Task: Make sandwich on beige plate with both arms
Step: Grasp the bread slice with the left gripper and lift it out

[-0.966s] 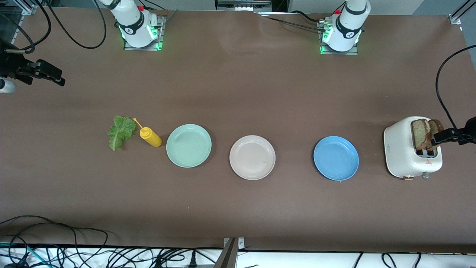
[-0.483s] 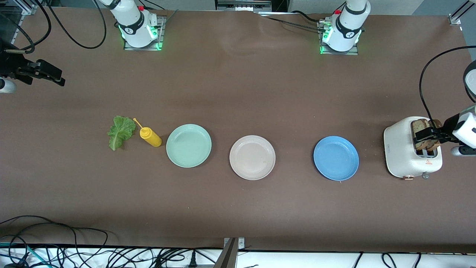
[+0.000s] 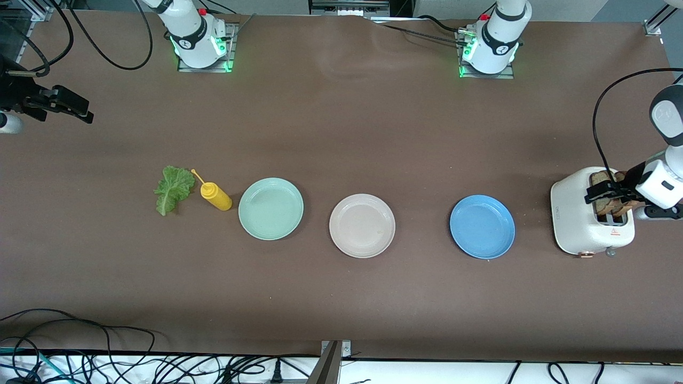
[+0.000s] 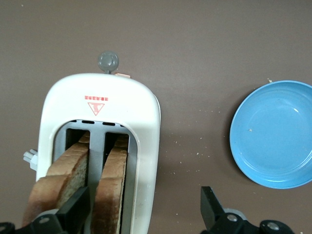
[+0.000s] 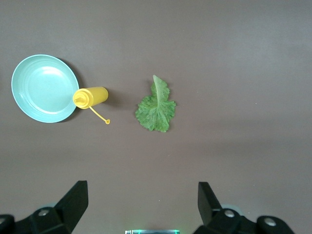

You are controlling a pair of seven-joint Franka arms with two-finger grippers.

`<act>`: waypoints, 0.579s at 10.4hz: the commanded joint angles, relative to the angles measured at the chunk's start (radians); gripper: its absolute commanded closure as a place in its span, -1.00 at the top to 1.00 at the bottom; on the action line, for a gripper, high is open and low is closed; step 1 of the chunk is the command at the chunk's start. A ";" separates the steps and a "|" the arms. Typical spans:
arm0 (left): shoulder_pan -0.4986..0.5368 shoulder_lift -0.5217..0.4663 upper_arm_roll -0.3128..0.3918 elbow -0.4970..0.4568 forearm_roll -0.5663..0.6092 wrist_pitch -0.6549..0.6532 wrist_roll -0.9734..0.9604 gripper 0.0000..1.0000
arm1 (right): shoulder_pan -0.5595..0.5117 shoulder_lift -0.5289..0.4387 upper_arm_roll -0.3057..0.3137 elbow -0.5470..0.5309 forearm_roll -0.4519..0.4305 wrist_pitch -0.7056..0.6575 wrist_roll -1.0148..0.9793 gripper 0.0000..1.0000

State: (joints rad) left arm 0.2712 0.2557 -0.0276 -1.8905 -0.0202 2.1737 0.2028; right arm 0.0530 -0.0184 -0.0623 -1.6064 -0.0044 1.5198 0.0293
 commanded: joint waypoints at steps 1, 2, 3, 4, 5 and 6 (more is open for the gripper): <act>0.003 -0.035 0.006 -0.051 -0.030 0.031 0.021 0.81 | 0.001 -0.006 0.001 0.013 -0.003 -0.020 0.011 1.00; 0.006 -0.033 0.006 -0.055 -0.030 0.031 0.039 0.60 | 0.001 -0.006 0.001 0.013 -0.003 -0.020 0.011 1.00; 0.014 -0.030 0.006 -0.055 -0.030 0.031 0.090 0.33 | 0.001 -0.006 0.001 0.013 -0.003 -0.021 0.011 1.00; 0.025 -0.027 0.008 -0.055 -0.030 0.031 0.137 0.06 | 0.001 -0.006 0.001 0.013 -0.003 -0.038 0.012 1.00; 0.025 -0.026 0.012 -0.055 -0.030 0.029 0.177 -0.23 | 0.001 -0.006 0.001 0.013 -0.003 -0.041 0.012 1.00; 0.034 -0.026 0.017 -0.053 -0.030 0.029 0.213 -0.30 | 0.001 -0.006 0.001 0.013 -0.003 -0.040 0.012 1.00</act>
State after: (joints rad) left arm 0.2914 0.2553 -0.0150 -1.9152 -0.0202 2.1907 0.3345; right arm 0.0530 -0.0184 -0.0623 -1.6065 -0.0044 1.5025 0.0298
